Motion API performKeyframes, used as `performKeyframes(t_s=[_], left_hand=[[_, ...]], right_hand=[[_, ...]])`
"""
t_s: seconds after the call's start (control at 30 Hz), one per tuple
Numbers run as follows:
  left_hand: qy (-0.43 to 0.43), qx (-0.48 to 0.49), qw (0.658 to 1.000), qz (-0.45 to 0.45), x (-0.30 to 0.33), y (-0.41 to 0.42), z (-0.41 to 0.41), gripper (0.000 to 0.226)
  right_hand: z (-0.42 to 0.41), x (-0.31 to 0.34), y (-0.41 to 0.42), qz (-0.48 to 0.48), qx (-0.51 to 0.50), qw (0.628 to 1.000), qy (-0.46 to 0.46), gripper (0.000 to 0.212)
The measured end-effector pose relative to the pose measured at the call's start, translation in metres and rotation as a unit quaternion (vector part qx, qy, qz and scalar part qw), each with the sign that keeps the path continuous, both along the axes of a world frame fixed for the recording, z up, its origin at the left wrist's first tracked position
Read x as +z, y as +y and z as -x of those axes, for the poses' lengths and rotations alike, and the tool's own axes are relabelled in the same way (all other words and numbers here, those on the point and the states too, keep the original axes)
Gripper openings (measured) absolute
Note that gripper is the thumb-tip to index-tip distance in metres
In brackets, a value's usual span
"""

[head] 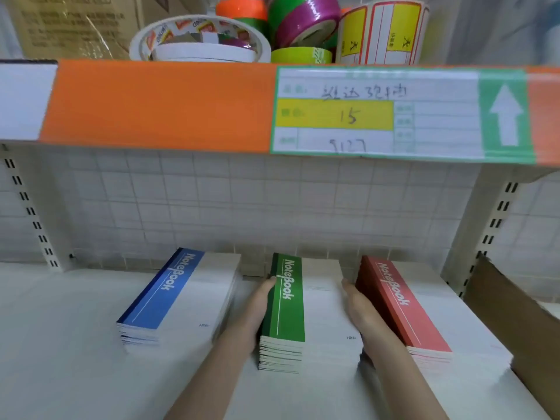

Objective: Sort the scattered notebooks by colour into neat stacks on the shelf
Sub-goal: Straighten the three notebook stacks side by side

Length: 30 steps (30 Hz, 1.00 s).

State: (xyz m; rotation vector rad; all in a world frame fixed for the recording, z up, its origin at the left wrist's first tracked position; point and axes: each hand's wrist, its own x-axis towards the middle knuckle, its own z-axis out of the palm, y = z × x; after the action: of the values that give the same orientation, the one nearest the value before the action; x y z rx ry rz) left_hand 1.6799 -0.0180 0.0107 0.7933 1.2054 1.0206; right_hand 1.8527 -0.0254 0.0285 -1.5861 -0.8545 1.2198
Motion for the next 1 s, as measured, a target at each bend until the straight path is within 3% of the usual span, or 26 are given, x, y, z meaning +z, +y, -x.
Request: performKeyframes(t_s=[0.13,0.33,0.43,0.7,0.9,1.0], left_hand=[[-0.025,0.015,0.999,0.016,-0.009,0.003,0.0,0.054],[-0.04,0.015,0.999,0.019,-0.012,0.006,-0.001,0.045],[-0.034,0.014,0.999,0.018,-0.012,0.008,0.0,0.042],[-0.028,0.023,0.999,0.011,-0.011,0.016,0.005,0.04],[-0.061,0.02,0.998,0.01,-0.012,0.013,0.004,0.042],[-0.098,0.004,0.995,0.002,-0.01,0.01,0.004,0.053]], right_hand=[[0.0,-0.009,-0.004,-0.006,-0.029,0.997,0.072,0.02],[-0.004,-0.015,0.003,0.003,-0.03,0.99,0.135,0.021],[-0.003,-0.015,0.007,0.003,-0.021,0.992,0.126,0.036],[0.003,-0.017,0.01,-0.002,0.012,0.984,0.177,0.021],[0.002,-0.015,0.009,-0.014,0.042,0.985,0.168,0.028],[0.003,-0.008,0.006,-0.022,0.064,0.991,0.112,0.039]])
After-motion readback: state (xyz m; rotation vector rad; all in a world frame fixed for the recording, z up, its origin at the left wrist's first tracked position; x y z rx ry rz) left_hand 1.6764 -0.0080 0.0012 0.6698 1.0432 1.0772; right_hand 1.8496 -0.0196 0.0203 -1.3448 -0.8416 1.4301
